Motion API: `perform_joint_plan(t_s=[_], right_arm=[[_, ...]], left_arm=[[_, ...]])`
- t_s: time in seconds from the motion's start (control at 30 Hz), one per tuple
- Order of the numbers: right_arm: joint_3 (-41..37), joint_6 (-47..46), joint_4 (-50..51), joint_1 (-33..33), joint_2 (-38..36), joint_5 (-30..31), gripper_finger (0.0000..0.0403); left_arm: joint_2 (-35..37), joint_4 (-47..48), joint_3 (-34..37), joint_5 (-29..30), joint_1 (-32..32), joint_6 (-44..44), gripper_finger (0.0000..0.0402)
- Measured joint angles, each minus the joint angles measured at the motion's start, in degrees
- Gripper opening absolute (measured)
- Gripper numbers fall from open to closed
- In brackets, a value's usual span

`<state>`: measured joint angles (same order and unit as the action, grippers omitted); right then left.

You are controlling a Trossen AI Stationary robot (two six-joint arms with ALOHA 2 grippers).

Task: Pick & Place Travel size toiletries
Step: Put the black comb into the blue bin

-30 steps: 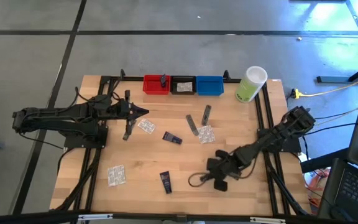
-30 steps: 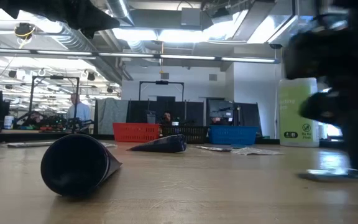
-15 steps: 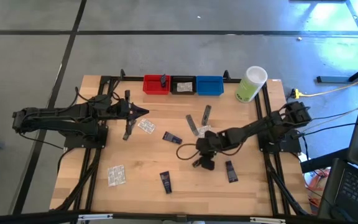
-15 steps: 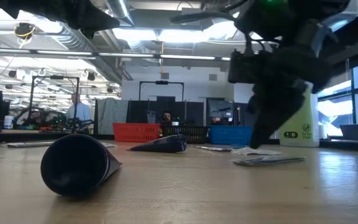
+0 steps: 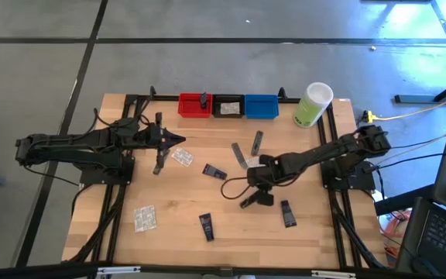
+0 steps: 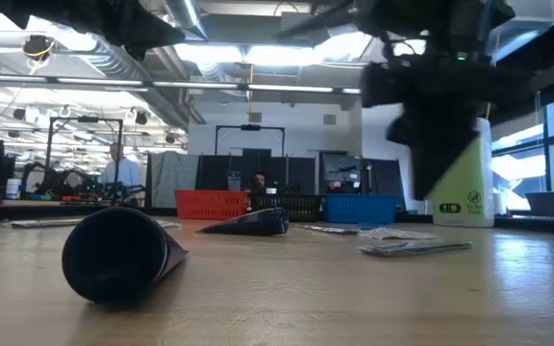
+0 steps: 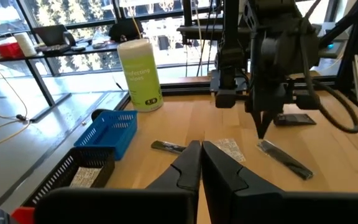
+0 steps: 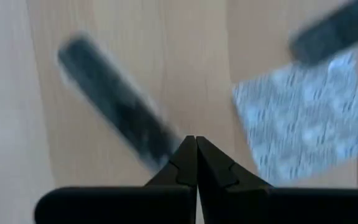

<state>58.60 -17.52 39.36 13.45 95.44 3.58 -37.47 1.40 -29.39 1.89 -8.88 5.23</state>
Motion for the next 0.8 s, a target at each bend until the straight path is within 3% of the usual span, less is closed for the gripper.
perform_joint_plan(t_s=[0.2, 0.6, 0.8], right_arm=[[0.00, 1.54, 6.01, 1.53, 0.02, -0.13, 0.0038], [-0.98, 7.09, -0.51, 4.06, 0.02, 0.26, 0.0164], [-1.81, 9.78, -3.15, 4.21, 0.09, 0.34, 0.0208]], left_arm=[[0.00, 0.02, 0.00, 0.00, 0.00, 0.00, 0.0012], [0.00, 0.10, 0.00, 0.00, 0.00, 0.00, 0.0008], [0.00, 0.08, 0.00, 0.00, 0.00, 0.00, 0.0011]])
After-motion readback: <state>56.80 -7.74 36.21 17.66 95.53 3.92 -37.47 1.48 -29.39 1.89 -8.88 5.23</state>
